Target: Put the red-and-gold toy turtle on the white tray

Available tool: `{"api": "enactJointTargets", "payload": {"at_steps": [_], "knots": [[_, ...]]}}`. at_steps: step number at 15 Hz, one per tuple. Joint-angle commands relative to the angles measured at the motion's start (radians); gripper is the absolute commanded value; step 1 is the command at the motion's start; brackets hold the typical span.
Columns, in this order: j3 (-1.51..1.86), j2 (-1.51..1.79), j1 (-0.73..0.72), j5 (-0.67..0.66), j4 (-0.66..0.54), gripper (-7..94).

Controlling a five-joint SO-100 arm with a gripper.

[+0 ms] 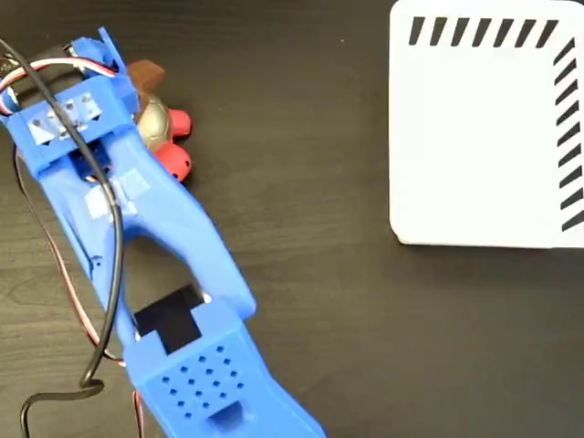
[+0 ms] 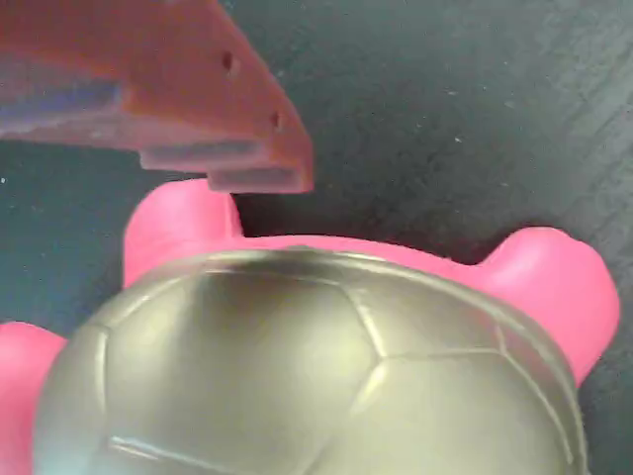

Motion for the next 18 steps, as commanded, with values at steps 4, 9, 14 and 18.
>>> {"api": "enactJointTargets", "payload": {"at_steps": [4, 9, 14, 18], "knots": [[-0.040, 0.021, -0.008, 0.014, -0.021, 67], [-0.038, 0.005, -0.003, 0.014, -0.041, 59], [-0.037, -0.005, 0.014, 0.011, -0.046, 42], [-0.034, -0.006, 0.020, 0.011, -0.051, 20]]}}
